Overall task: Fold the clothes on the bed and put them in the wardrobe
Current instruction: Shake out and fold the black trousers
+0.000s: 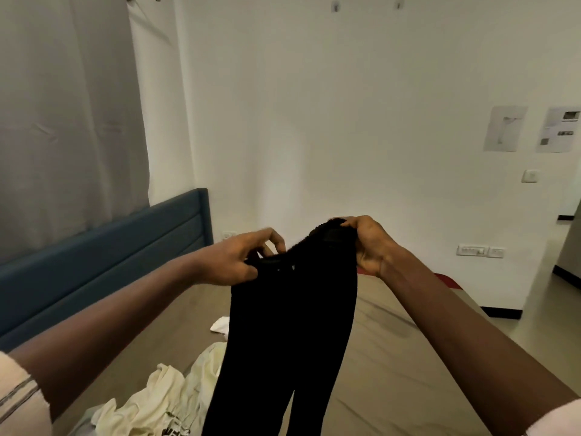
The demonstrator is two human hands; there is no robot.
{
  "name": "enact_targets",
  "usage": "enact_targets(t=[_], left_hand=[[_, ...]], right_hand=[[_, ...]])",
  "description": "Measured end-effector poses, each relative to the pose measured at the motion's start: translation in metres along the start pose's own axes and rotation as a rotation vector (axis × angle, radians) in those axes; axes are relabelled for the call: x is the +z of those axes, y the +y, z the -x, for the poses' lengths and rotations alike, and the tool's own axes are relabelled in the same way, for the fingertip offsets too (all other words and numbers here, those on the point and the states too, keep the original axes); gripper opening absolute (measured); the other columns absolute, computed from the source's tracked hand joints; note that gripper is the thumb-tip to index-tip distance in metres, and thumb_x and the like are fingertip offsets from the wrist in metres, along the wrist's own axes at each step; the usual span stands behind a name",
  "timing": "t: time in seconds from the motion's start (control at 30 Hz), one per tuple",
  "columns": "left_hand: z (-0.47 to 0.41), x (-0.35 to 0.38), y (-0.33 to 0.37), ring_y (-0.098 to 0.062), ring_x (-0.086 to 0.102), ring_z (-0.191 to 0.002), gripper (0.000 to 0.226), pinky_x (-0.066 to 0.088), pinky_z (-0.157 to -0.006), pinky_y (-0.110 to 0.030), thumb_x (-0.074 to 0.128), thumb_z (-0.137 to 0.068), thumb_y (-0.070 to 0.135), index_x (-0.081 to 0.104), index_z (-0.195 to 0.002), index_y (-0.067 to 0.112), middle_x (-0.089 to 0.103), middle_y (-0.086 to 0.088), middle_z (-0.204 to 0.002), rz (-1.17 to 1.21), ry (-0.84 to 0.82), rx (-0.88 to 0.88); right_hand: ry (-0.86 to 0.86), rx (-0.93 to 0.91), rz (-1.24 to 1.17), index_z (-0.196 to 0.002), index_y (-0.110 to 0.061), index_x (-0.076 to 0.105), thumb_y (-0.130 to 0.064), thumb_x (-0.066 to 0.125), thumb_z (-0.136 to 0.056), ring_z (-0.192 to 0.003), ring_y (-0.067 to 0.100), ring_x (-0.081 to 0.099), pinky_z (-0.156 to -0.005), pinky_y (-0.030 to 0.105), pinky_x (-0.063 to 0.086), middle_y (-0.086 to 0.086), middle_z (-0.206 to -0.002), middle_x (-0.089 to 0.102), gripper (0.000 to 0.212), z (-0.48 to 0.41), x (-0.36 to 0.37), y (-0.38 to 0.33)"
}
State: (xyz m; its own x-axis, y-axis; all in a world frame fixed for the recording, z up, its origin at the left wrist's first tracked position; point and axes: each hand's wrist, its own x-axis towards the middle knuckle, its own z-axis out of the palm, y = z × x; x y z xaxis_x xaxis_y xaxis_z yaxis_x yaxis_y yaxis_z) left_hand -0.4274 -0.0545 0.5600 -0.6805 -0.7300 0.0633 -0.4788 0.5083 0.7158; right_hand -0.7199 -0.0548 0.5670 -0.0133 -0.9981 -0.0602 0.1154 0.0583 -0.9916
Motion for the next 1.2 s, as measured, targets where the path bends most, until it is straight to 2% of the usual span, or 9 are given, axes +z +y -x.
enact_targets(t=[0.23,0.3,0.37,0.47,0.6,0.7,0.87,1.03,1.2], left_hand=[[-0.003,0.024,-0.012,-0.018,0.054,-0.135,0.074,0.049,-0.113,-0.044,0.062,-0.091,0.011,0.036,-0.153,0.043,0.053,0.009,-0.147,-0.036,0.024,0.164],[-0.003,0.020,-0.007,-0.023,0.063,-0.120,0.061,0.057,-0.099,-0.039,0.063,-0.090,0.041,0.045,-0.149,0.037,0.060,0.001,-0.136,0.078,0.030,0.067],[-0.004,0.020,0.001,-0.024,0.068,-0.104,0.091,0.058,-0.081,-0.029,0.061,-0.071,0.087,0.052,-0.142,0.031,0.064,-0.002,-0.127,0.144,0.028,-0.072],[-0.012,0.037,0.011,-0.018,0.068,-0.108,0.115,0.054,-0.086,-0.028,0.055,-0.046,0.105,0.054,-0.135,0.032,0.065,0.001,-0.129,0.120,0.038,-0.123],[-0.029,0.064,0.030,-0.016,0.069,-0.113,0.084,0.058,-0.095,-0.035,0.064,-0.073,0.083,0.059,-0.134,0.025,0.071,0.003,-0.124,0.283,0.095,-0.114],[-0.036,0.069,0.042,-0.024,0.071,-0.107,0.026,0.058,-0.094,-0.045,0.053,-0.107,0.028,0.058,-0.131,0.020,0.072,-0.009,-0.117,0.347,0.186,-0.101],[-0.038,0.048,0.027,-0.029,0.067,-0.076,0.025,0.055,-0.067,-0.040,0.044,-0.102,0.012,0.065,-0.113,0.022,0.073,-0.021,-0.097,0.262,0.492,-0.080],[-0.037,0.029,0.013,-0.024,0.063,-0.080,0.017,0.054,-0.076,-0.046,0.046,-0.106,0.026,0.054,-0.121,0.029,0.072,-0.007,-0.093,-0.570,0.464,0.059],[-0.034,0.016,0.000,-0.029,0.062,-0.080,0.028,0.055,-0.071,-0.043,0.048,-0.108,0.035,0.053,-0.126,0.015,0.057,-0.008,-0.118,-1.008,0.431,0.210]], right_hand=[[0.038,-0.175,0.395,-0.107,-0.015,0.062,0.012,0.039,-0.092,-0.056,0.012,0.056,-0.048,0.022,0.043,0.006,-0.083,0.063,0.039,0.008,0.005,-0.012],[-0.005,-0.229,0.566,-0.108,-0.012,0.063,0.013,0.044,-0.091,-0.058,0.015,0.055,-0.047,0.021,0.039,0.008,-0.083,0.063,0.036,0.011,0.004,-0.014],[-0.023,-0.236,0.645,-0.104,-0.010,0.066,0.011,0.039,-0.090,-0.062,0.016,0.056,-0.051,0.022,0.040,0.008,-0.082,0.066,0.037,0.014,0.006,-0.017],[0.008,-0.255,0.669,-0.096,-0.006,0.072,0.006,0.037,-0.088,-0.075,0.016,0.065,-0.060,0.022,0.051,0.005,-0.086,0.071,0.038,0.018,0.021,-0.022],[0.026,-0.219,0.665,-0.089,-0.002,0.075,-0.017,0.050,-0.069,-0.094,0.035,0.073,-0.089,0.048,0.059,0.013,-0.092,0.077,0.035,0.020,0.043,-0.023],[0.043,-0.183,0.641,-0.093,-0.002,0.075,-0.017,0.056,-0.071,-0.082,0.029,0.071,-0.079,0.040,0.058,0.017,-0.094,0.077,0.033,0.020,0.043,-0.025],[-0.197,-0.176,0.726,-0.102,-0.006,0.074,0.011,0.047,-0.081,-0.076,0.017,0.062,-0.066,0.026,0.050,0.015,-0.092,0.072,0.038,0.025,0.015,-0.031],[-0.247,-0.163,1.144,-0.096,-0.011,0.071,0.006,0.045,-0.087,-0.076,0.019,0.061,-0.065,0.027,0.046,0.002,-0.079,0.065,0.032,0.029,-0.004,-0.017],[-0.195,-0.085,0.741,-0.100,-0.010,0.066,-0.005,0.049,-0.077,-0.061,0.020,0.052,-0.055,0.029,0.041,0.010,-0.076,0.060,0.029,0.028,-0.018,0.002]])
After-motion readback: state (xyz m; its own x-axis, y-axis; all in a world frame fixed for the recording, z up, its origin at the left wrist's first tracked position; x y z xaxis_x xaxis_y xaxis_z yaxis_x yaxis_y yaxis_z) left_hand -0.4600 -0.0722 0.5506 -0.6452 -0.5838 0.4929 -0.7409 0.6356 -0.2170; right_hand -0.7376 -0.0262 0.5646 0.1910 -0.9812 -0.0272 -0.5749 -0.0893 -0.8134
